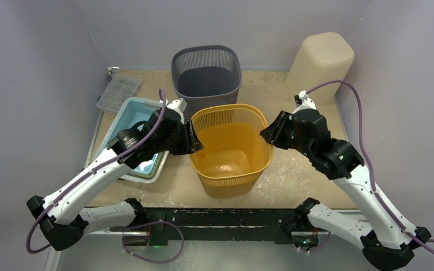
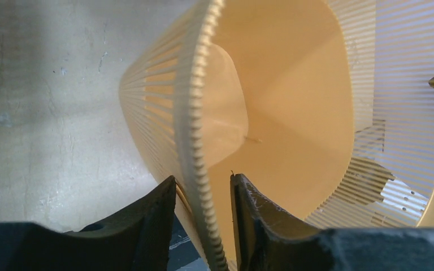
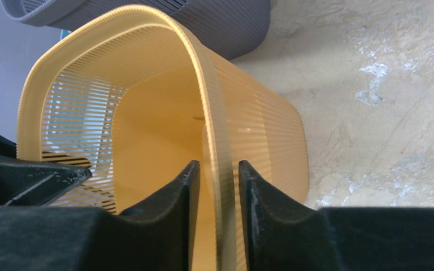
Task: Turn the large container upside down
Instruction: Turn the container upside down at the center of the board.
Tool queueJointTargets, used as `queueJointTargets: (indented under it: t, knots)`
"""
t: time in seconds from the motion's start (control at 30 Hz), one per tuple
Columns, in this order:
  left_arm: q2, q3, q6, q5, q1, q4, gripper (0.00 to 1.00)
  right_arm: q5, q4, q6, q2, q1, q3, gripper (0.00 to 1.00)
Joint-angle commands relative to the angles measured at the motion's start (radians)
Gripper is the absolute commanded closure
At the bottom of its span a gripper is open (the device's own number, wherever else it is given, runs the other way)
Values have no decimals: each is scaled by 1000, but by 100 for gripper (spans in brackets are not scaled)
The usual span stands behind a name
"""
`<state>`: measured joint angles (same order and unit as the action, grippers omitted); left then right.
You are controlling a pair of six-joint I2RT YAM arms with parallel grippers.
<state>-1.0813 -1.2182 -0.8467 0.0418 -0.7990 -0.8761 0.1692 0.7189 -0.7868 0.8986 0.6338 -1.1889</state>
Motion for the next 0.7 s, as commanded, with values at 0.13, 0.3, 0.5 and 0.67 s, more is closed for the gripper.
queueJointTargets:
  t: [0.13, 0.3, 0.5, 0.67]
  knots:
    - [12, 27, -12, -22, -13, 119, 77, -17, -10, 71, 14, 2, -77, 75]
    - [36, 89, -31, -37, -15, 228, 86, -92, -63, 86, 9, 1, -137, 84]
    - [35, 179, -76, -83, -15, 412, 94, -115, -70, 99, 16, 1, -244, 86]
    - [20, 284, -110, -82, -15, 561, 100, -143, -76, 108, 30, 1, -280, 73]
